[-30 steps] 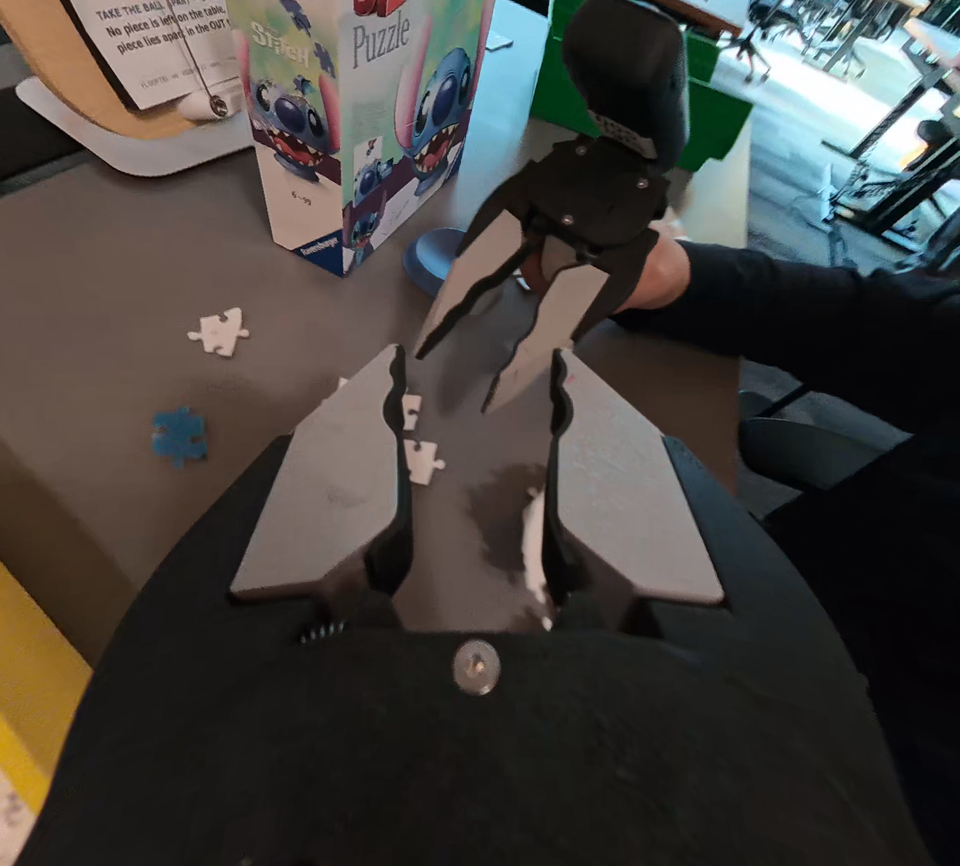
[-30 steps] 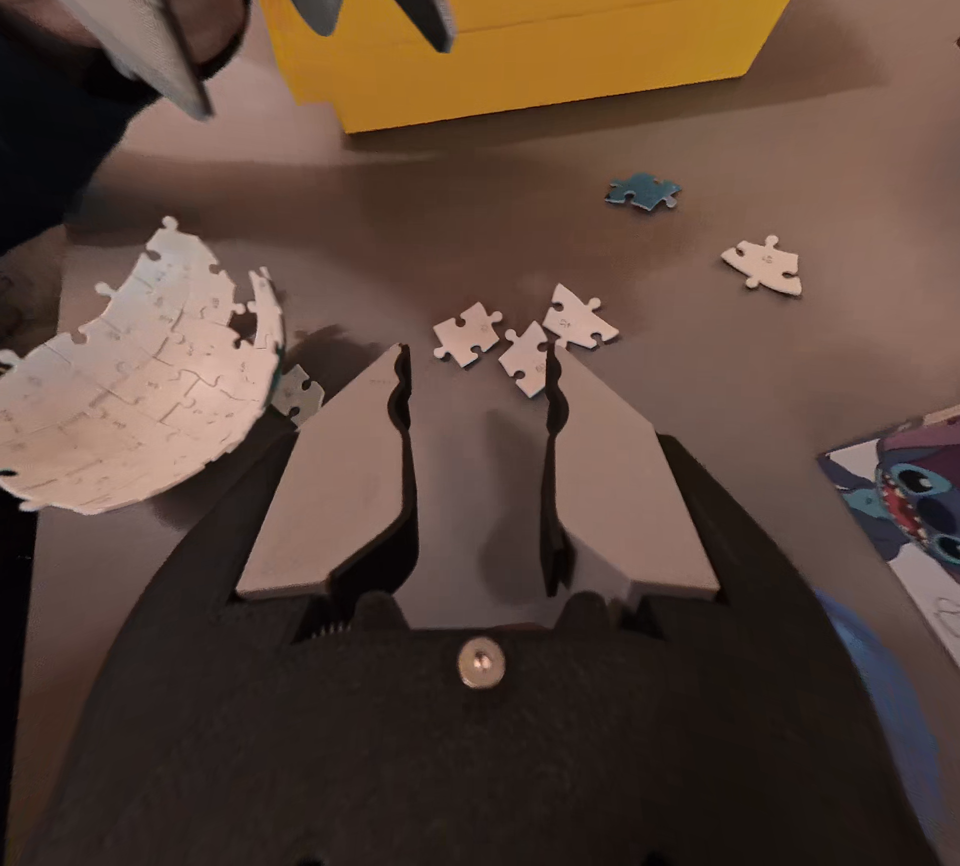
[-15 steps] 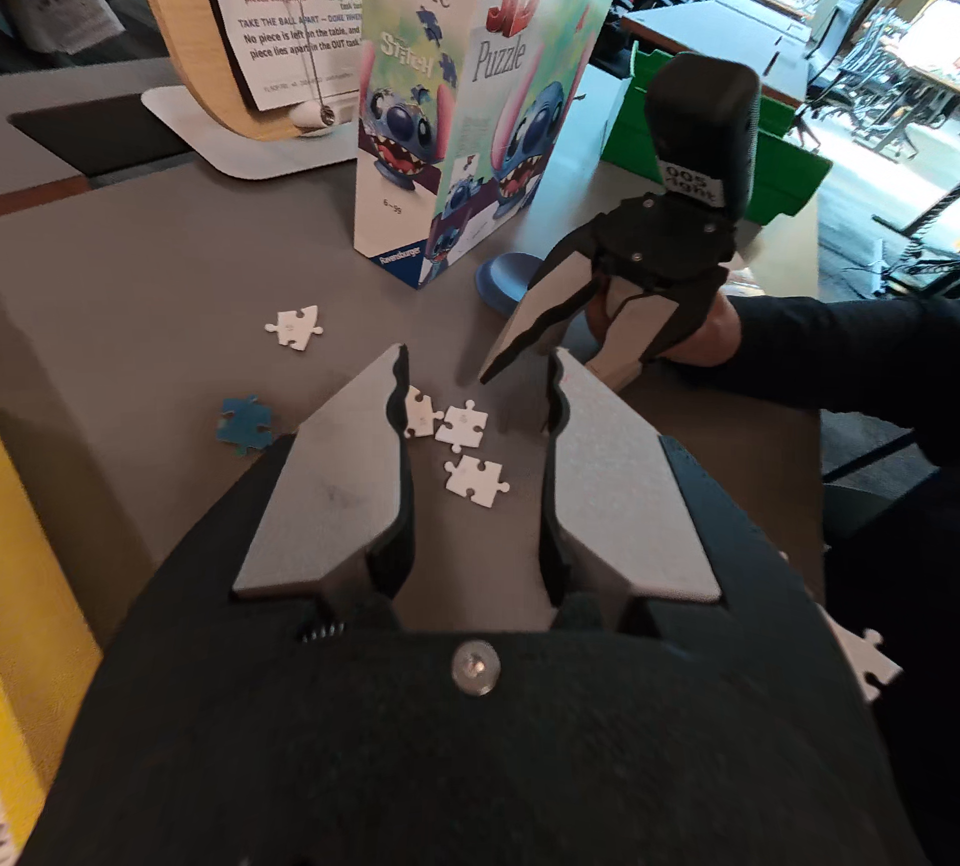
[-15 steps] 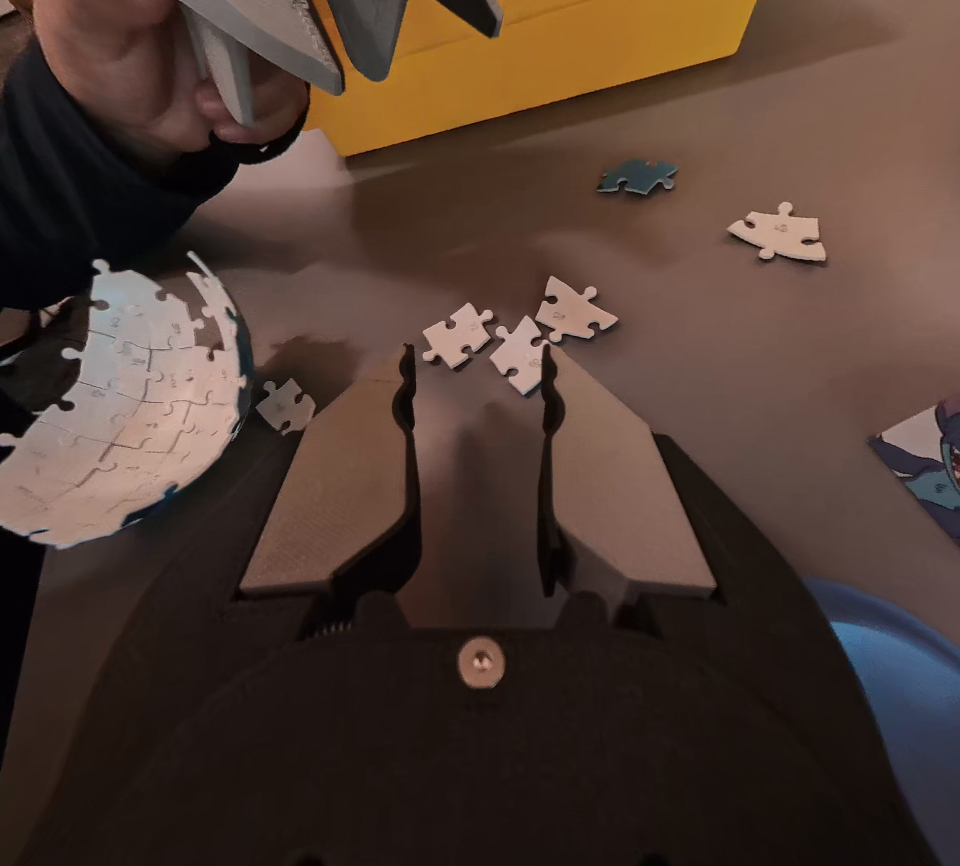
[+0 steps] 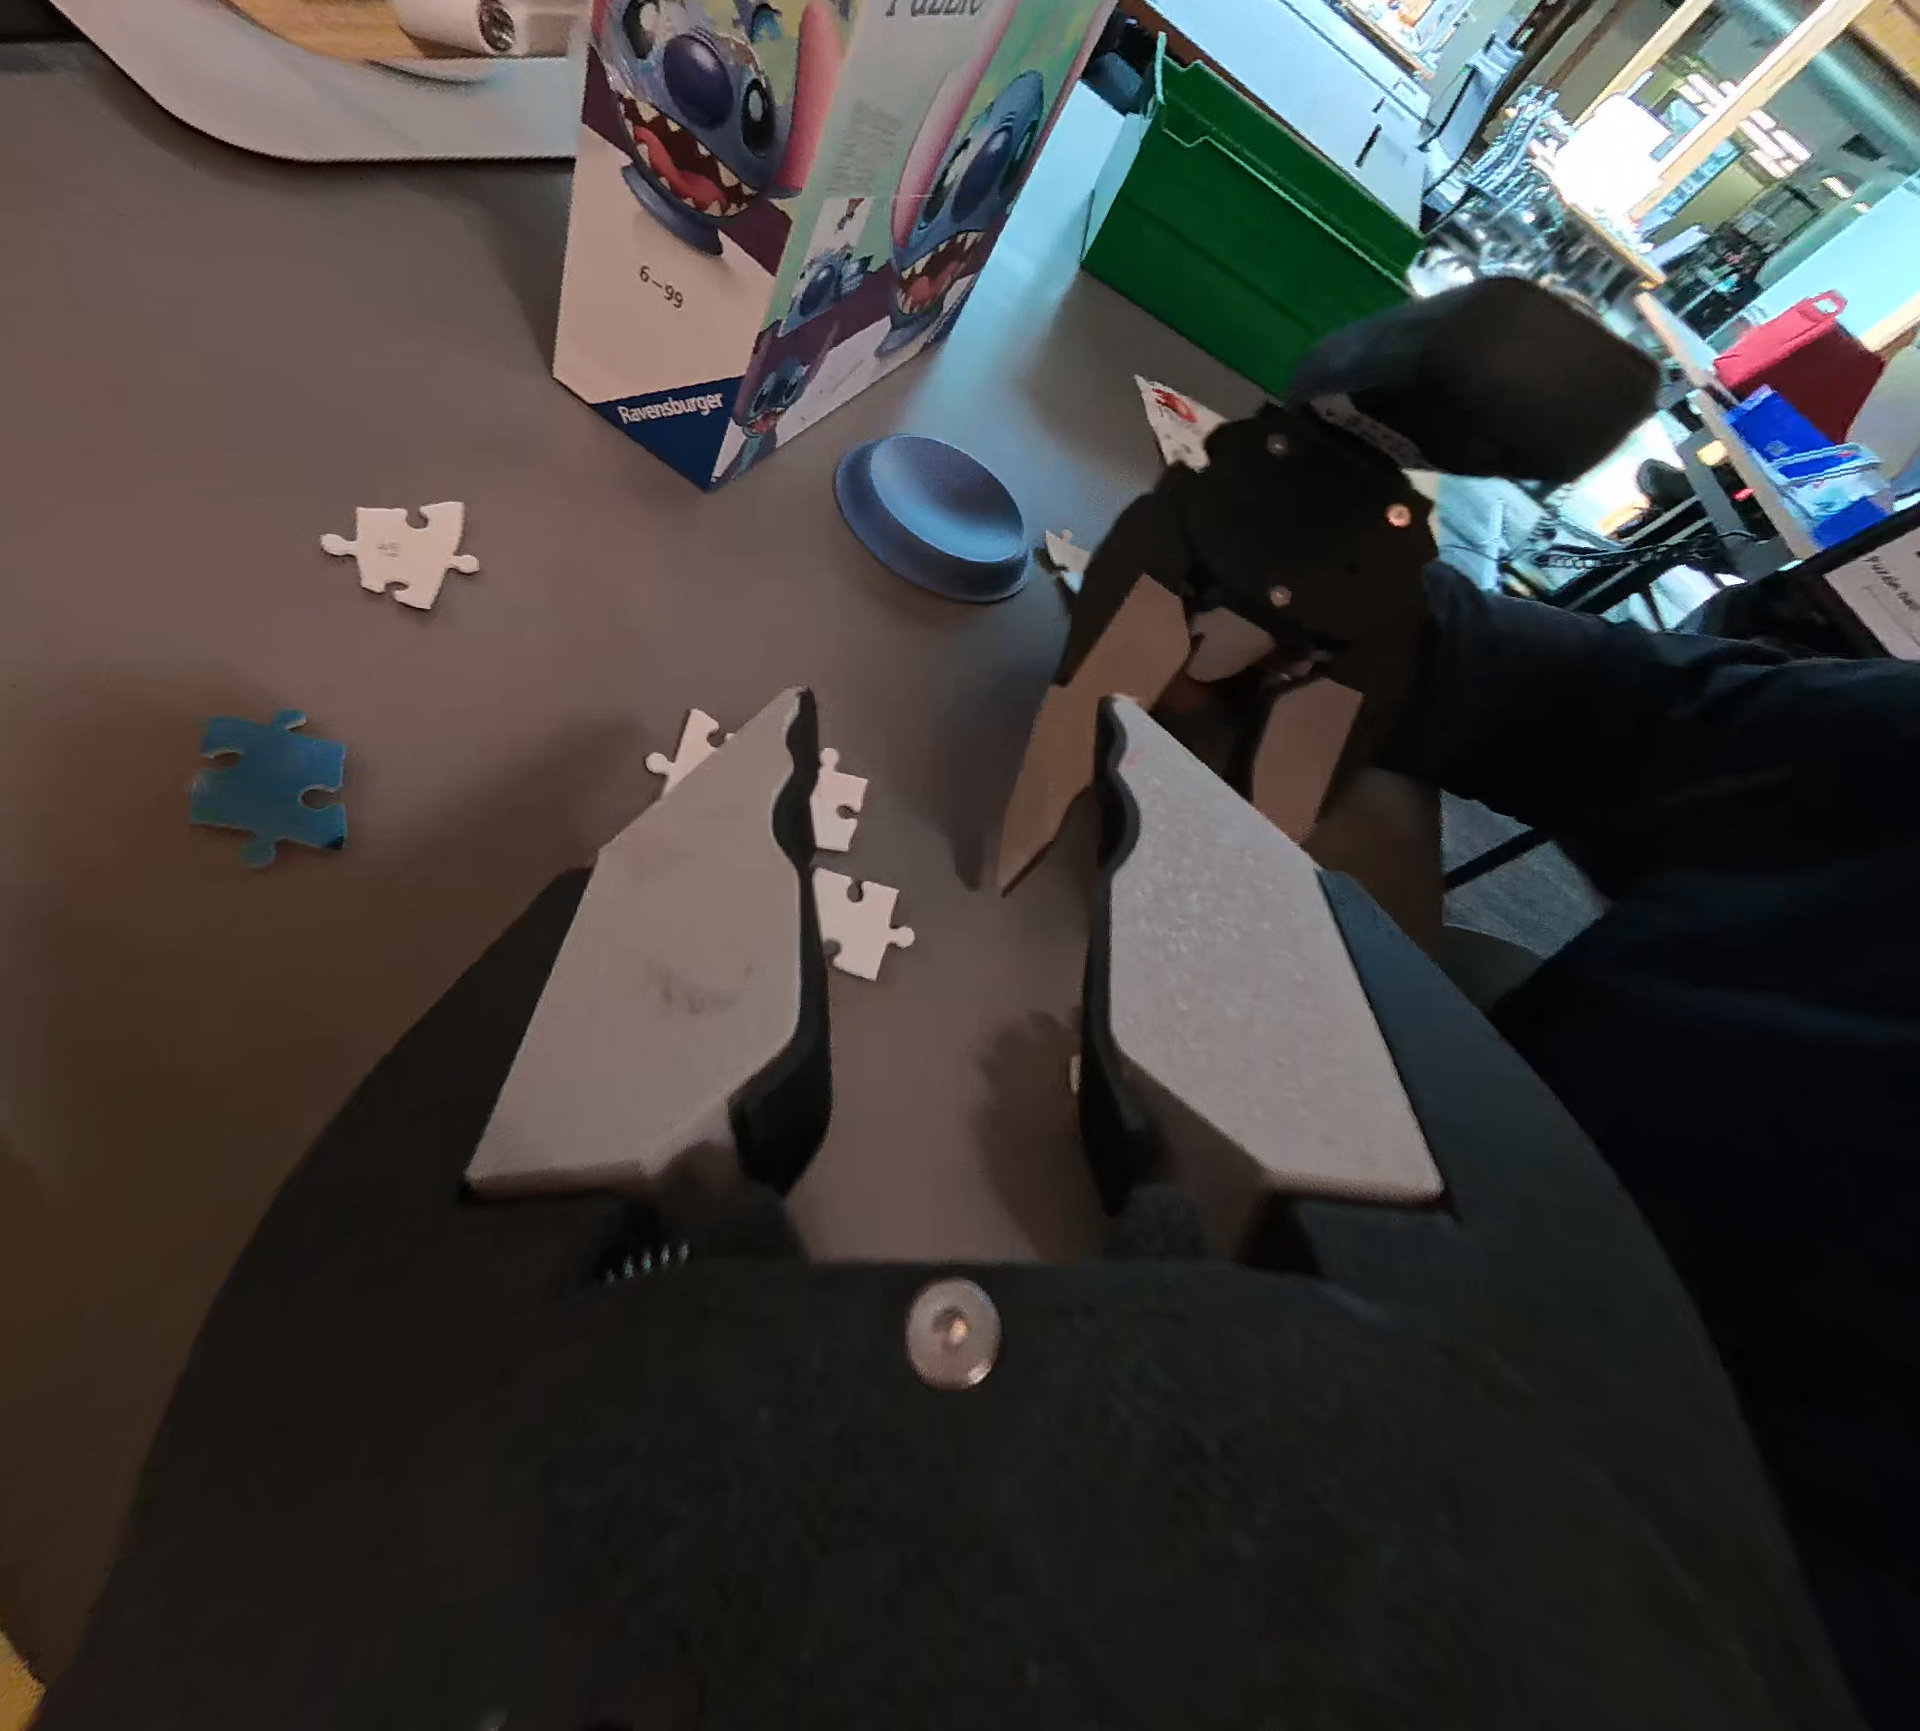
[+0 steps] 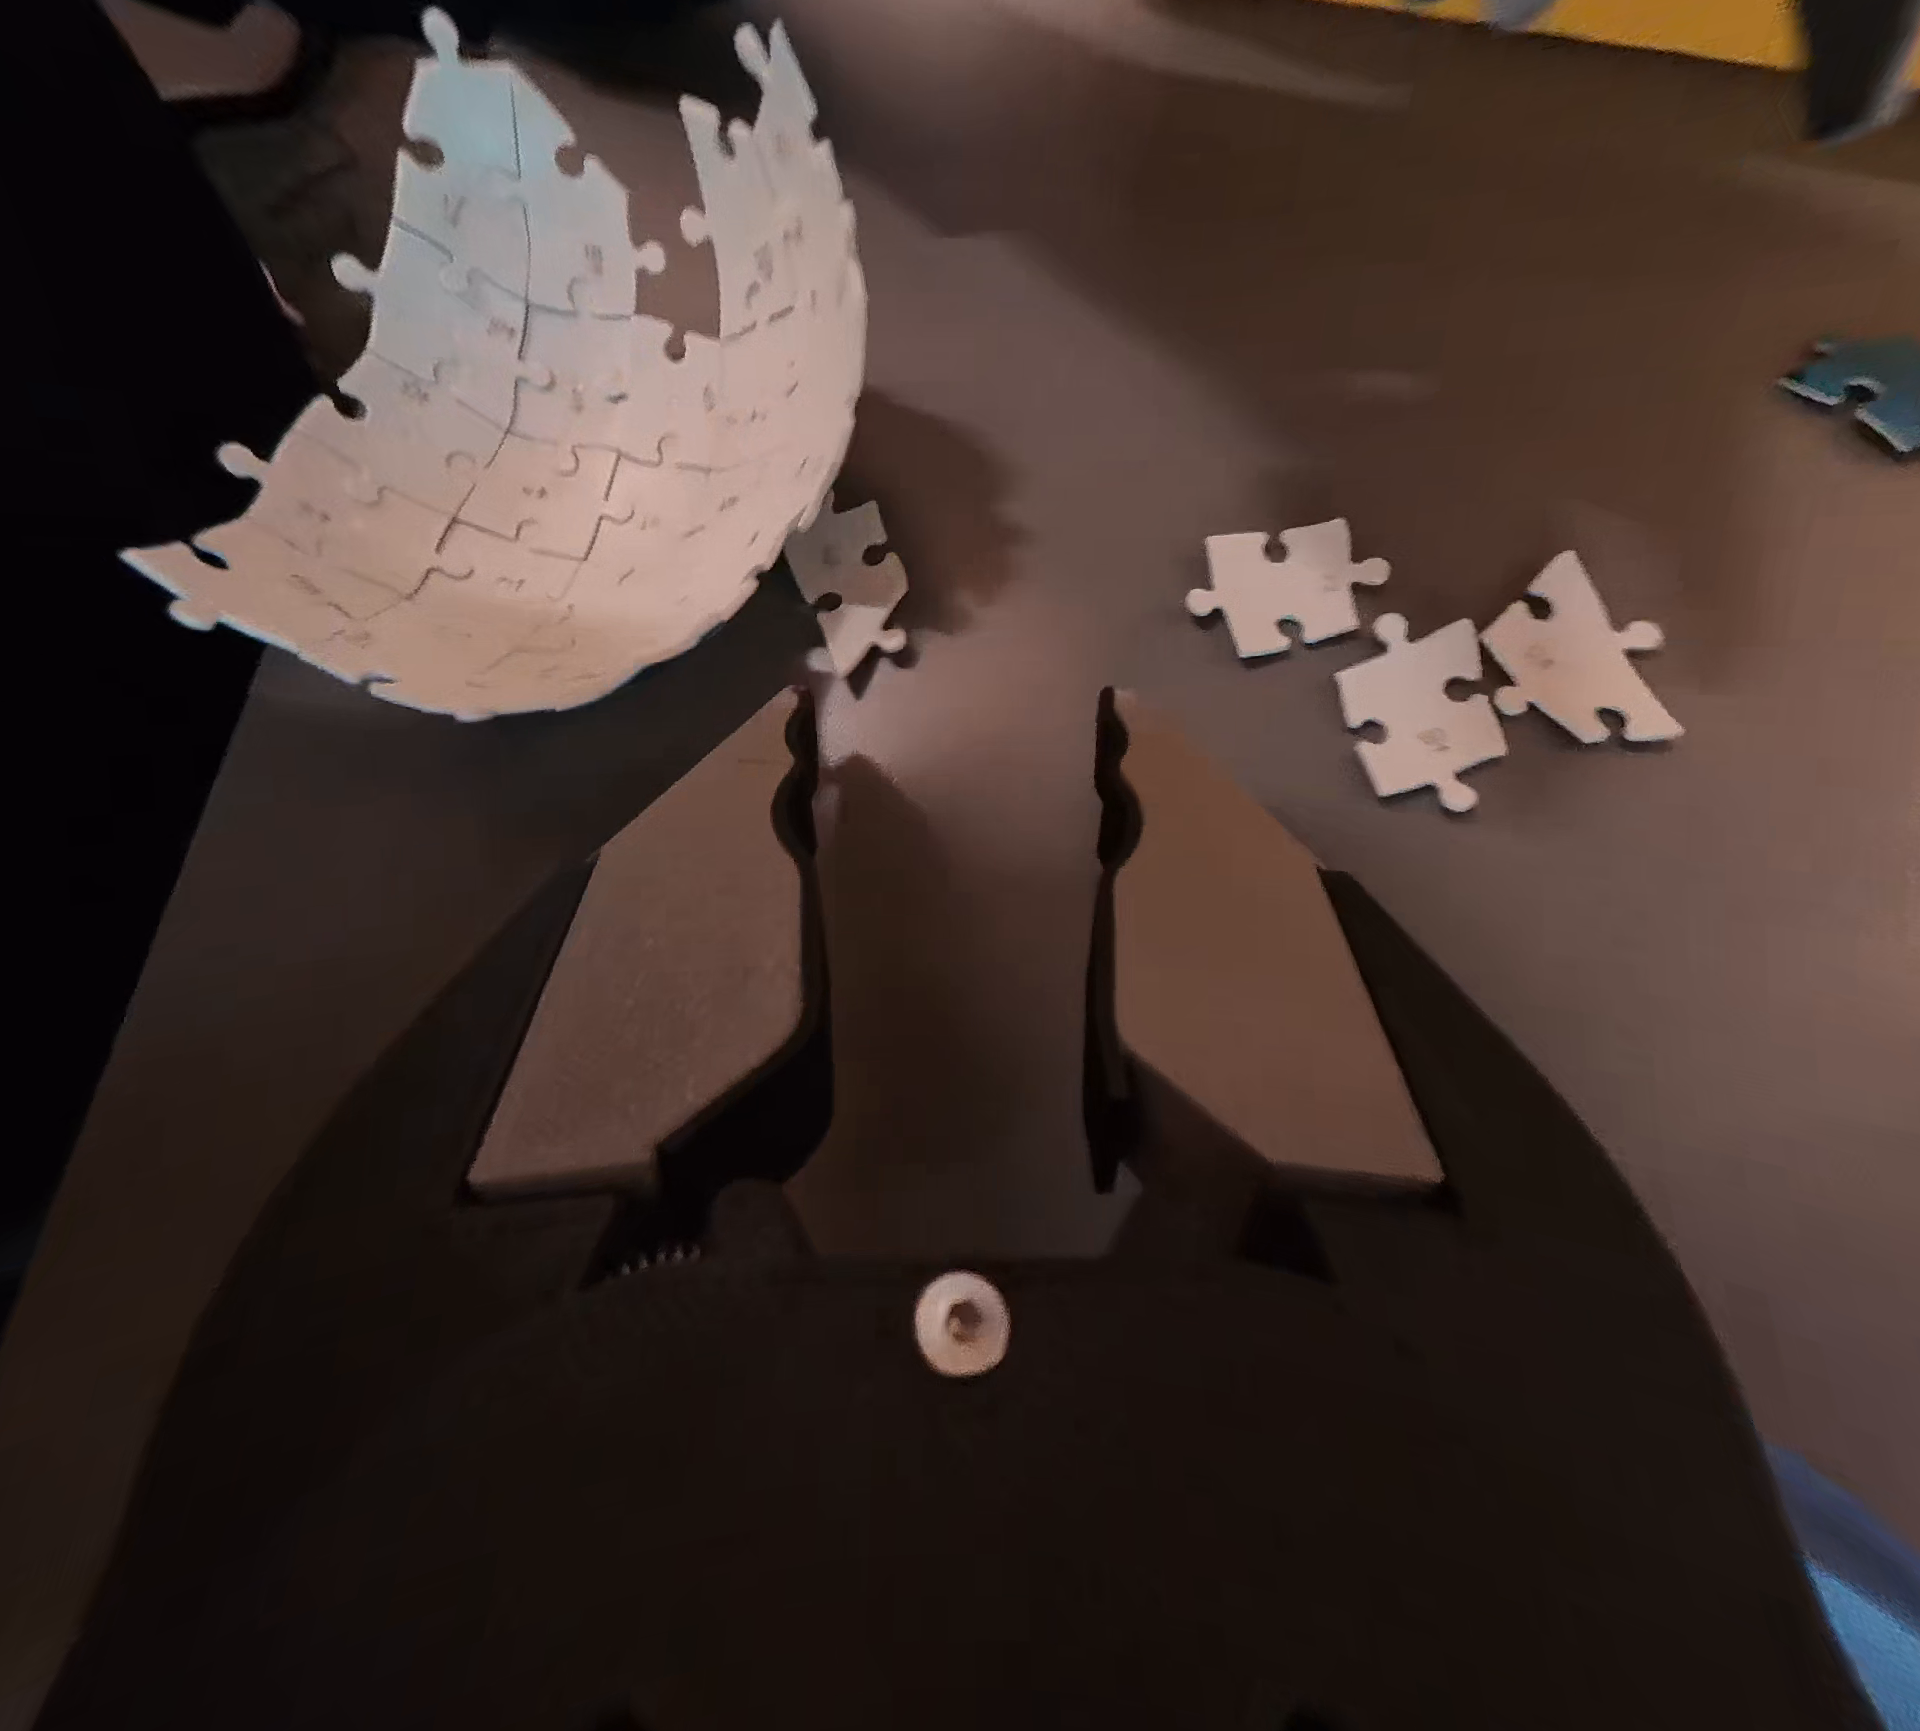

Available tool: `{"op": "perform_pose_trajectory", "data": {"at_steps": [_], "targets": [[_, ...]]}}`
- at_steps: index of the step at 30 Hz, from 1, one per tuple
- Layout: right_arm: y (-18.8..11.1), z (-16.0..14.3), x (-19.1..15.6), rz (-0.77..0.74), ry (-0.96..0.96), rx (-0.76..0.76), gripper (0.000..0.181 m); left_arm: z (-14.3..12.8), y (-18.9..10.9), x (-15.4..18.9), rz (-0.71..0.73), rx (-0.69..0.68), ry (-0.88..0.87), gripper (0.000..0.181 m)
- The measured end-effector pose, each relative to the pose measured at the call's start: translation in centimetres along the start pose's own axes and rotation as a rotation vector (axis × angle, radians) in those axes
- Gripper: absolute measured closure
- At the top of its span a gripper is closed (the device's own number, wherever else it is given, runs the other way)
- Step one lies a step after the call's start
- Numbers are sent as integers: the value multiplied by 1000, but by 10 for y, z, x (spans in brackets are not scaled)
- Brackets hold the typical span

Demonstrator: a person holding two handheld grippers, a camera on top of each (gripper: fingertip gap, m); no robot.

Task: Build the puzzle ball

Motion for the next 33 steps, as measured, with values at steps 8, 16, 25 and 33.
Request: {"op": "perform_pose_trajectory", "data": {"at_steps": [8, 16, 25, 33], "targets": [[25, 9, -14, -17, -119, -61, 136, -4, 5, -4, 34, -16, 11, 133], [32, 15, -21, -27, -172, -66, 167, -3, 4, -7, 19, -5, -19, 133], [-12, 3, 13, -382, -183, -175, 168, -4, 3, -9, 10, -23, -32, 134], [-31, 19, 13, -570, -271, -139, 168, -18, 15, -3, -90, -157, -81, 136]]}}
Point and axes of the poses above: each gripper's, where its closed fingertips meet, y out along the fingers, z out of its top, x = y × z across the jaws, the point moved 7 cm from there along -y, back along the fingers, and after that the axes turned 9 degrees about -y, right-handed, at the moved point
